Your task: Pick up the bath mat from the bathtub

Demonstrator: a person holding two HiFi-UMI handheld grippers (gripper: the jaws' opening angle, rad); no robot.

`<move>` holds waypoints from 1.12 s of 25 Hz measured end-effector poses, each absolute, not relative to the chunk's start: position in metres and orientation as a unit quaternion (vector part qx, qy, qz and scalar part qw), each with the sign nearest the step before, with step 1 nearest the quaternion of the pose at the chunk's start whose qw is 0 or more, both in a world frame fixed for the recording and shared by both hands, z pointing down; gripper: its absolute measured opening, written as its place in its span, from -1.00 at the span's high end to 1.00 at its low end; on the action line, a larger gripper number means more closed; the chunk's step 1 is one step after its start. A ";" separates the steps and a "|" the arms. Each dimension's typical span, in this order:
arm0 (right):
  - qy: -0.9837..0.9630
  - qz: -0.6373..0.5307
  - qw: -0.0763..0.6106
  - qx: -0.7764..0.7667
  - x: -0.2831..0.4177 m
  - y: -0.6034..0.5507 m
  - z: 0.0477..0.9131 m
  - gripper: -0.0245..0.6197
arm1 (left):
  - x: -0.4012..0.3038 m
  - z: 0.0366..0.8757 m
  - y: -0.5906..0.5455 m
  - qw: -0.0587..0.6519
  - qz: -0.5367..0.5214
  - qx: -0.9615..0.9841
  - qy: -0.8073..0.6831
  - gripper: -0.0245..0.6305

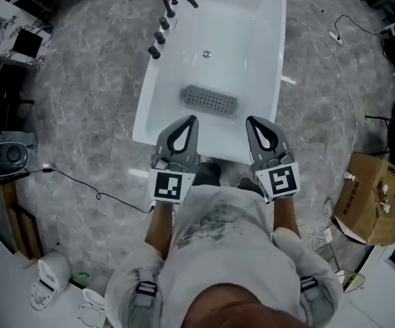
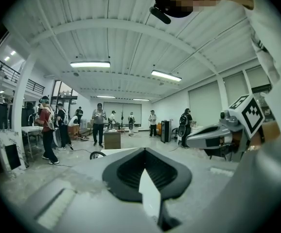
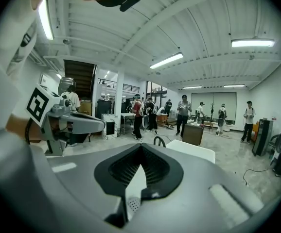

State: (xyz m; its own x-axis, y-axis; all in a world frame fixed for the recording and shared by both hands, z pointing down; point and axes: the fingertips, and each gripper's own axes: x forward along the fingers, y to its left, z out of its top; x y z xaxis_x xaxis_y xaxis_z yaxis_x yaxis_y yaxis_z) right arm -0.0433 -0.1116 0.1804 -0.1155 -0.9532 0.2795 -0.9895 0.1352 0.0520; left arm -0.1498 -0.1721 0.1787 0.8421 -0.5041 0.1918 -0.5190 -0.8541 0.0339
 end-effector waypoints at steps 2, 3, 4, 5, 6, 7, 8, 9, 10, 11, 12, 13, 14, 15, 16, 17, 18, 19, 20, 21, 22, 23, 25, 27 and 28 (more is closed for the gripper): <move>-0.737 0.077 0.127 0.659 -0.042 -0.117 0.184 0.92 | -0.148 0.184 -0.180 0.046 0.090 0.961 -0.258 0.91; -0.735 0.077 0.128 0.662 -0.042 -0.120 0.186 0.92 | -0.146 0.186 -0.183 0.048 0.091 0.962 -0.254 0.91; -0.732 0.080 0.128 0.664 -0.042 -0.122 0.187 0.91 | -0.145 0.188 -0.185 0.051 0.091 0.962 -0.250 0.91; -0.729 0.084 0.129 0.667 -0.042 -0.123 0.188 0.91 | -0.143 0.190 -0.187 0.054 0.092 0.963 -0.247 0.91; -0.727 0.087 0.131 0.669 -0.042 -0.124 0.189 0.92 | -0.142 0.192 -0.188 0.056 0.092 0.964 -0.243 0.91; -0.725 0.089 0.132 0.671 -0.042 -0.125 0.190 0.92 | -0.140 0.193 -0.189 0.057 0.093 0.965 -0.239 0.91; -0.723 0.090 0.134 0.672 -0.042 -0.125 0.192 0.92 | -0.139 0.195 -0.190 0.058 0.093 0.966 -0.235 0.91; -0.721 0.092 0.135 0.674 -0.041 -0.125 0.193 0.91 | -0.137 0.196 -0.190 0.059 0.093 0.966 -0.233 0.91; -0.719 0.092 0.135 0.675 -0.040 -0.124 0.194 0.92 | -0.135 0.197 -0.190 0.060 0.092 0.967 -0.231 0.91; -0.718 0.093 0.135 0.676 -0.039 -0.124 0.195 0.92 | -0.133 0.197 -0.189 0.063 0.092 0.967 -0.229 0.91; -0.718 0.093 0.135 0.677 -0.037 -0.123 0.195 0.91 | -0.130 0.198 -0.188 0.065 0.092 0.967 -0.228 0.91; -0.717 0.093 0.136 0.678 -0.035 -0.121 0.195 0.92 | -0.128 0.198 -0.186 0.067 0.092 0.967 -0.227 0.91; -0.716 0.093 0.135 0.679 -0.034 -0.120 0.194 0.92 | -0.126 0.198 -0.184 0.067 0.093 0.967 -0.225 0.91; -0.716 0.093 0.134 0.679 -0.032 -0.119 0.193 0.91 | -0.123 0.197 -0.182 0.067 0.092 0.968 -0.224 0.91; -0.716 0.091 0.132 0.679 -0.030 -0.118 0.191 0.91 | -0.120 0.196 -0.179 0.065 0.090 0.969 -0.223 0.91; -0.717 0.090 0.130 0.679 -0.028 -0.116 0.190 0.92 | -0.117 0.195 -0.177 0.064 0.089 0.969 -0.221 0.91; -0.718 0.089 0.129 0.678 -0.026 -0.115 0.190 0.92 | -0.114 0.194 -0.174 0.063 0.088 0.969 -0.220 0.91; -0.719 0.089 0.128 0.678 -0.024 -0.114 0.190 0.91 | -0.111 0.193 -0.172 0.062 0.087 0.970 -0.219 0.91; -0.720 0.089 0.127 0.677 -0.022 -0.112 0.191 0.91 | -0.108 0.193 -0.169 0.060 0.087 0.970 -0.218 0.91; -0.721 0.089 0.125 0.676 -0.019 -0.111 0.192 0.92 | -0.105 0.192 -0.167 0.057 0.089 0.970 -0.218 0.91; -0.722 0.089 0.122 0.675 -0.017 -0.110 0.193 0.92 | -0.102 0.192 -0.164 0.054 0.091 0.970 -0.218 0.91; -0.724 0.090 0.119 0.674 -0.014 -0.108 0.195 0.92 | -0.098 0.193 -0.162 0.052 0.093 0.970 -0.219 0.91; -0.727 0.089 0.116 0.671 -0.008 -0.104 0.195 0.91 | -0.088 0.192 -0.159 0.052 0.098 0.968 -0.224 0.91; -0.733 0.089 0.112 0.665 -0.002 -0.100 0.195 0.91 | -0.077 0.192 -0.154 0.051 0.103 0.967 -0.229 0.91; -0.737 0.090 0.109 0.661 0.001 -0.097 0.196 0.91 | -0.070 0.193 -0.151 0.048 0.105 0.966 -0.231 0.91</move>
State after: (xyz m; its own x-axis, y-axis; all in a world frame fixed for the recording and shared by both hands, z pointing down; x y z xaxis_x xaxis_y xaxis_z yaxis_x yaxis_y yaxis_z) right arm 0.0006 -0.0970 0.1961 -0.1018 -0.9548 0.2793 -0.9940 0.1091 0.0109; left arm -0.0701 -0.1515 0.1927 0.8706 -0.4370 0.2261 -0.4573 -0.8882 0.0444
